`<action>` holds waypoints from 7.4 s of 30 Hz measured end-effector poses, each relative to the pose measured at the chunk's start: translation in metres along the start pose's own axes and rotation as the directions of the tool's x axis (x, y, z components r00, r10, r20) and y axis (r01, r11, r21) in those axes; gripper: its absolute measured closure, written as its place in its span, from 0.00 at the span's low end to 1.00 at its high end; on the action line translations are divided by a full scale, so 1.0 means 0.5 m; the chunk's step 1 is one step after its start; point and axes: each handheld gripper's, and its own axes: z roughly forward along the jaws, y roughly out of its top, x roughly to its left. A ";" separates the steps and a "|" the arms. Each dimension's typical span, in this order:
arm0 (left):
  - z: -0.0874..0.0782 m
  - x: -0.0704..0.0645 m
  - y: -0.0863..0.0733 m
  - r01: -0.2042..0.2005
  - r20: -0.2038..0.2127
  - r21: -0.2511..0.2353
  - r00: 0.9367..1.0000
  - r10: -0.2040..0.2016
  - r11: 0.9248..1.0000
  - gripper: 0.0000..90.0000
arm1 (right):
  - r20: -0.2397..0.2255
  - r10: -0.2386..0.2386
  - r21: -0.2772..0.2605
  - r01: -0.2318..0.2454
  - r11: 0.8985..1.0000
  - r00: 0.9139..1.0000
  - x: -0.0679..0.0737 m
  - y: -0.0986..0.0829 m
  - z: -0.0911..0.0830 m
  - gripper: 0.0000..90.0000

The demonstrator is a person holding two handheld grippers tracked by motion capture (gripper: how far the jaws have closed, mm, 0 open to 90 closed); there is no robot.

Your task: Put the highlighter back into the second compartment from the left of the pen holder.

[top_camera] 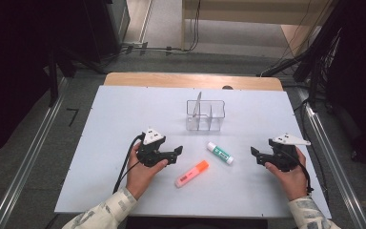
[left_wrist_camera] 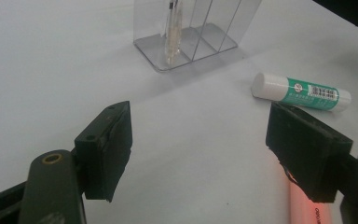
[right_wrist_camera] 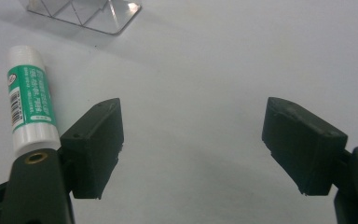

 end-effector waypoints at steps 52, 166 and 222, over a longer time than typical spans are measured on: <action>0.070 -0.104 -0.025 -0.106 0.082 0.086 0.992 0.099 0.991 0.25 | 0.003 -0.002 -0.002 0.002 1.000 1.000 0.002 0.001 0.000 0.22; 0.092 -0.149 -0.031 -0.169 0.109 0.092 0.981 0.159 0.981 0.75 | 0.002 0.000 -0.003 0.000 1.000 1.000 0.002 0.001 -0.003 0.22; 0.134 -0.096 0.176 -0.077 0.007 -0.046 0.997 0.077 0.996 0.75 | -0.009 -0.007 -0.002 0.007 1.000 1.000 0.005 0.003 0.003 0.22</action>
